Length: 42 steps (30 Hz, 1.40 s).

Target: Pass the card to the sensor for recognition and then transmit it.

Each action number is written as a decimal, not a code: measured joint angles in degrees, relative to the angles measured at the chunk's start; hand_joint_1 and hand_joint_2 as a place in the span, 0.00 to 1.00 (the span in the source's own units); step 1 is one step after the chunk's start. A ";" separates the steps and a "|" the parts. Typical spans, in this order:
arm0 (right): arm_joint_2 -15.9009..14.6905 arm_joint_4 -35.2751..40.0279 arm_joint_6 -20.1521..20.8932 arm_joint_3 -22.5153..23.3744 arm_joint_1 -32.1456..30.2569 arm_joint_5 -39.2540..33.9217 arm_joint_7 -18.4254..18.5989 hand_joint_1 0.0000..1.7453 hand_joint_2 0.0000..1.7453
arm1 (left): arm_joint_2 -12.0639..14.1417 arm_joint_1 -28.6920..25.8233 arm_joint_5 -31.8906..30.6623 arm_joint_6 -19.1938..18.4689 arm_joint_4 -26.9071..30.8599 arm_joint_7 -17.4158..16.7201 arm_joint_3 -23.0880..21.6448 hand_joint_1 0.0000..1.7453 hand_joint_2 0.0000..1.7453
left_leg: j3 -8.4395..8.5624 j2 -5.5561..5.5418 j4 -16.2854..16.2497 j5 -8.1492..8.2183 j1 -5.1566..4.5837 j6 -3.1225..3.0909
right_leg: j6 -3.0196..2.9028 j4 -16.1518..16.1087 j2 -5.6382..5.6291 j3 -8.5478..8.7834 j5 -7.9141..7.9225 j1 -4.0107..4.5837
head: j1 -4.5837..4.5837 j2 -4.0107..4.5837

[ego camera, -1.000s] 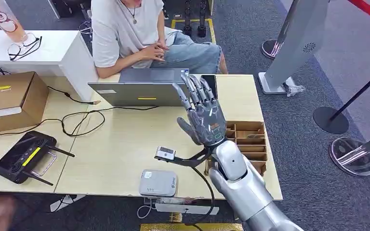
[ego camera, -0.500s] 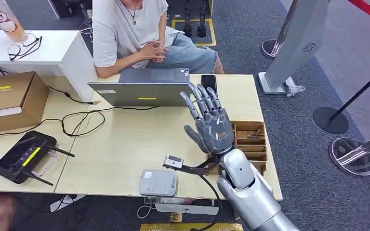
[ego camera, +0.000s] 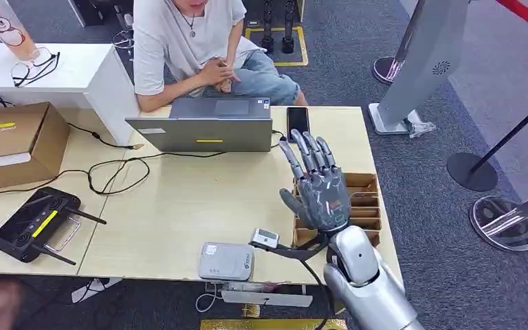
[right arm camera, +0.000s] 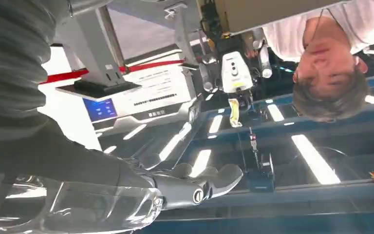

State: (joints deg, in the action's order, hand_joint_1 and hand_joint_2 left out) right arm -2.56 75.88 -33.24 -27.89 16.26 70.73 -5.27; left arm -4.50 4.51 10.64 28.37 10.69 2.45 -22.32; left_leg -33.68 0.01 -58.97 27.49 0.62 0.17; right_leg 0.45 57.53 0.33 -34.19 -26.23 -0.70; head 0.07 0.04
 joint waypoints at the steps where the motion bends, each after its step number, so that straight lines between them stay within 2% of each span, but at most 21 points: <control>1: -0.15 0.24 0.04 0.15 -0.26 0.00 0.00 0.00 1.00 | 0.00 0.00 0.00 0.00 0.00 0.02 0.00 0.00 0.00 | 0.00 0.00 0.00 0.00 0.00 0.00 | 0.00 0.00 0.00 0.00 0.00 0.00 | -0.02 0.00; 14: -0.88 4.62 1.33 3.89 -5.29 2.97 0.39 0.00 1.00 | -0.28 -0.05 0.83 0.61 0.00 0.04 0.20 0.00 0.00 | 0.00 0.00 0.00 0.00 0.00 0.00 | 0.00 0.00 0.00 0.00 0.00 0.00 | -0.02 0.00; 20: -2.14 5.97 2.14 5.77 -7.19 3.15 0.00 0.00 1.00 | -0.17 -0.21 0.66 0.15 0.00 0.68 0.52 0.00 0.00 | 0.00 0.00 0.00 0.01 0.00 0.00 | 0.00 -0.01 0.00 0.00 0.00 0.00 | 0.00 0.00; 32: -5.97 9.88 6.97 8.39 -10.75 5.29 -0.07 0.00 1.00 | -0.15 -0.30 0.33 0.00 0.00 1.18 0.85 0.00 0.00 | -0.01 -0.01 0.00 0.02 -0.01 -0.02 | 0.01 -0.01 0.01 0.00 -0.01 0.00 | -0.02 0.00; 42: -10.19 13.38 13.31 9.57 -13.18 3.91 -0.20 0.00 1.00 | -0.02 -0.33 0.17 -0.13 0.00 1.33 0.87 0.00 0.00 | -0.01 0.00 0.00 0.03 -0.01 -0.03 | 0.01 -0.02 0.01 0.00 -0.01 -0.01 | -0.02 0.00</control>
State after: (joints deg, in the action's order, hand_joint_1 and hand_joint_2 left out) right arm -12.74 89.26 -19.93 -18.32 3.08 74.64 -5.46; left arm -4.52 4.18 10.82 28.24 10.69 3.78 -21.44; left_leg -33.69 0.00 -58.97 27.52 0.61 0.14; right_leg 0.46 57.52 0.34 -34.19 -26.24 -0.71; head 0.04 0.04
